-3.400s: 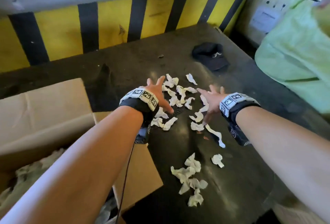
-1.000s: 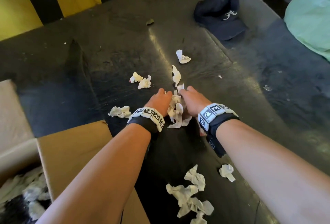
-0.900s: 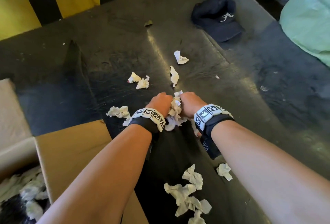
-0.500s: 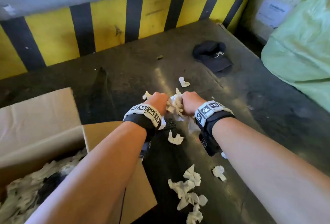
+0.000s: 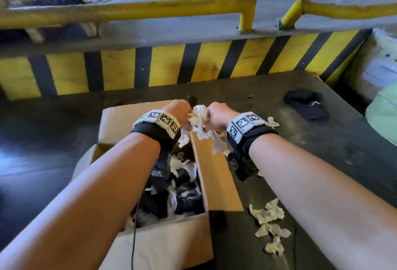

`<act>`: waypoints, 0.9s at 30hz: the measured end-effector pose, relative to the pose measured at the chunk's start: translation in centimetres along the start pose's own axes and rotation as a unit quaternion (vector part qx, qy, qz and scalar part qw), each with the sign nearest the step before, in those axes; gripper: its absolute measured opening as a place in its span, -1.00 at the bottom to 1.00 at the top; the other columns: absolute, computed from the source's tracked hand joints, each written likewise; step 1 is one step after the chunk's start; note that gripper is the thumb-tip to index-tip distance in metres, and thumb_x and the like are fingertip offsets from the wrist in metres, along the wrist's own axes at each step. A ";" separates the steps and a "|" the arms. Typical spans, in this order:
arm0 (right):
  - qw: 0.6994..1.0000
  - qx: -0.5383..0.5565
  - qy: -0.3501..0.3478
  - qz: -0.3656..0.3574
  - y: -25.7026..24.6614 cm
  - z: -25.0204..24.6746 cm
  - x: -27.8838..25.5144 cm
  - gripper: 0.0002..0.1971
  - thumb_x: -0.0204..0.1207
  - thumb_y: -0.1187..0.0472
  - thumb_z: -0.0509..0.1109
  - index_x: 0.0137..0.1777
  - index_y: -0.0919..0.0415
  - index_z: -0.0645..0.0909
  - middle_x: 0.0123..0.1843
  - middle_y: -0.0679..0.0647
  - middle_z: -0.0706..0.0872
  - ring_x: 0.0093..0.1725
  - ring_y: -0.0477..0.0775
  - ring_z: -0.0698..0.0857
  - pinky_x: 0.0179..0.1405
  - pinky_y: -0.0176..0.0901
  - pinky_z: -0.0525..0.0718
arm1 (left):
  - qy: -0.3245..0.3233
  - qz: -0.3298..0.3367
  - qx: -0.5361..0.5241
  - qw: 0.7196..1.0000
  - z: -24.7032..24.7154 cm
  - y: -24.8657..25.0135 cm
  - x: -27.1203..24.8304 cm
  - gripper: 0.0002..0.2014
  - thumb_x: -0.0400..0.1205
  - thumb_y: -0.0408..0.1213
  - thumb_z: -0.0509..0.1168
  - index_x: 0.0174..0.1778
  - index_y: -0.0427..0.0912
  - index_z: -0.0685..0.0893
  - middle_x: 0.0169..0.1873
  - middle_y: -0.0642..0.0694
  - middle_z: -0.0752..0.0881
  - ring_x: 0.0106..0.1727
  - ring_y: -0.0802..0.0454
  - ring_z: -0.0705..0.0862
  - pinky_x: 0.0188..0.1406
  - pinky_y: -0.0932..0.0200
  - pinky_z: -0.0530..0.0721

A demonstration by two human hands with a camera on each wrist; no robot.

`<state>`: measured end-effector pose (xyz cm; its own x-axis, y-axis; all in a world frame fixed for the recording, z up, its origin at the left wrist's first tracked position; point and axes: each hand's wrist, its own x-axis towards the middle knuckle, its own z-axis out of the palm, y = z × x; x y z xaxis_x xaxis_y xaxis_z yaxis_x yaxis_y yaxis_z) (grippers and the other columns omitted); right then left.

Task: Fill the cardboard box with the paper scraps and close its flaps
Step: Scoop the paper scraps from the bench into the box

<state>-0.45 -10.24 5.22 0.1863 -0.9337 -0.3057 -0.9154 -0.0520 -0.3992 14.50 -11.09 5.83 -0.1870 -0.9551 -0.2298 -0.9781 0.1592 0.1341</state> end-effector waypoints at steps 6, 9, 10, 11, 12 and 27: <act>0.997 -0.022 -0.039 -0.056 -7.8 8.7 -1.0 -0.91 0.55 0.30 0.49 -0.04 0.24 0.62 -0.10 0.11 0.63 -0.07 0.20 0.67 -0.09 -0.05 0.65 | -0.012 -0.083 -0.013 0.996 4.8 -11.0 -5.6 -0.59 0.61 -0.16 0.49 0.33 -0.25 0.69 0.21 -0.25 0.76 0.17 -0.23 0.76 -0.06 0.08 0.65; 0.989 -0.078 -0.127 -0.026 -9.0 13.8 -0.6 -0.40 0.44 0.15 0.59 0.45 0.22 0.51 0.36 0.25 0.50 0.25 0.33 0.69 0.18 0.11 0.75 | -0.032 -0.120 -0.037 0.991 9.4 -14.5 -7.3 -0.47 0.59 -0.10 0.48 0.47 -0.16 0.57 0.37 -0.25 0.65 0.34 -0.29 0.67 0.26 -0.06 0.67; 0.980 -0.113 -0.162 -0.026 -9.0 15.4 -0.4 -0.31 0.42 0.10 0.59 0.53 0.15 0.46 0.51 0.27 0.42 0.35 0.37 0.65 0.27 0.18 0.74 | -0.053 -0.140 -0.035 0.988 11.0 -15.3 -7.8 -0.37 0.56 -0.06 0.51 0.53 -0.10 0.50 0.43 -0.26 0.57 0.38 -0.32 0.63 0.31 -0.12 0.66; 0.969 -0.156 -0.190 -0.016 -9.1 16.5 -0.4 -0.29 0.44 0.06 0.56 0.59 0.12 0.43 0.61 0.29 0.36 0.45 0.41 0.59 0.35 0.23 0.70 | -0.091 -0.156 -0.023 0.983 12.5 -16.1 -8.2 -0.25 0.51 -0.01 0.54 0.60 -0.05 0.41 0.48 -0.26 0.50 0.43 -0.35 0.58 0.35 -0.17 0.64; 0.960 -0.189 -0.204 -0.018 -9.0 17.4 0.0 -0.30 0.50 0.04 0.50 0.64 0.12 0.41 0.66 0.31 0.32 0.52 0.41 0.54 0.40 0.25 0.67 | -0.125 -0.161 -0.011 0.979 13.8 -16.8 -8.5 -0.14 0.48 0.04 0.56 0.66 -0.03 0.31 0.54 -0.25 0.42 0.50 -0.36 0.51 0.38 -0.22 0.61; 0.944 -0.216 -0.247 0.031 -11.6 17.8 3.3 -0.48 0.69 -0.08 0.11 0.38 0.22 0.69 0.41 0.23 0.71 0.31 0.28 0.70 0.29 0.04 0.66 | -0.160 -0.160 -0.040 0.973 16.6 -19.2 -5.1 -0.50 0.69 -0.06 0.26 0.53 -0.20 0.50 0.39 -0.28 0.62 0.36 -0.25 0.65 0.37 -0.10 0.62</act>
<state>17.11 -6.42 -6.55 0.1741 -0.6659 -0.7255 -0.9701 -0.2424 -0.0103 32.70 -5.12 -11.62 0.0951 -0.8240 -0.5585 -0.9830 -0.1663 0.0778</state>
